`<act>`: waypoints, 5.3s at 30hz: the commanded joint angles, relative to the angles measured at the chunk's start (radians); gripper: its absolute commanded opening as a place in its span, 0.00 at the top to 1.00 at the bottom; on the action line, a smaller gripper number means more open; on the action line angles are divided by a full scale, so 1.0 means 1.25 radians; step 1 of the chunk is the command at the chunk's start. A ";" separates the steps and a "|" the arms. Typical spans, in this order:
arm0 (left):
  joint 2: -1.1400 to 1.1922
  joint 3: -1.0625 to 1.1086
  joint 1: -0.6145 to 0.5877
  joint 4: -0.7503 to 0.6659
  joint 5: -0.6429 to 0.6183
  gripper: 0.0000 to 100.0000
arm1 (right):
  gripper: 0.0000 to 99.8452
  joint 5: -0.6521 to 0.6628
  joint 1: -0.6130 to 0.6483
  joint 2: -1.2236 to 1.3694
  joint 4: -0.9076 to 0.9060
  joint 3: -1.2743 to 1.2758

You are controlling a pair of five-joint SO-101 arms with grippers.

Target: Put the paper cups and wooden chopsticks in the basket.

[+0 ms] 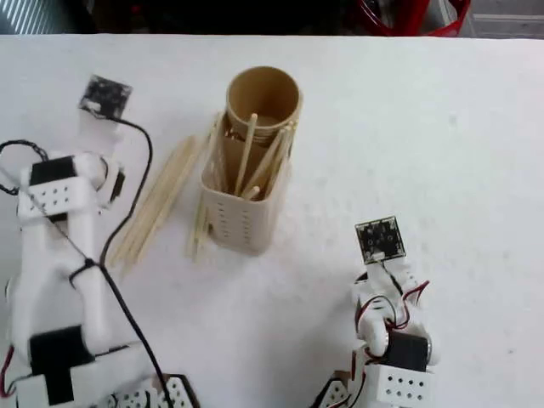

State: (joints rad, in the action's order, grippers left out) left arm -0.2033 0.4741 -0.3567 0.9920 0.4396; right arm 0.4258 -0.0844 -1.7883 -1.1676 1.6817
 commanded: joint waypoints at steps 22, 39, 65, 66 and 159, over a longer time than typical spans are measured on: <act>0.458 -0.297 0.055 0.005 0.064 0.81 | 0.98 -0.001 -0.001 -0.002 0.009 0.007; 0.589 -0.439 0.066 0.163 0.017 0.94 | 0.98 -0.001 -0.001 -0.002 0.009 0.007; 0.478 -0.670 0.069 0.448 -0.038 0.98 | 0.98 -0.001 -0.001 -0.002 0.009 0.007; 0.428 -0.640 0.071 0.443 -0.045 0.98 | 0.98 -0.001 -0.001 -0.002 0.009 0.007; -0.330 0.232 0.134 -0.195 -0.173 0.88 | 0.98 -0.001 -0.001 -0.002 0.009 0.007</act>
State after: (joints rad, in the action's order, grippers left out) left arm -0.7250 0.5125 -0.1481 0.9904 0.1834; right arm 0.4258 -0.0859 -1.7883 -1.1676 1.6817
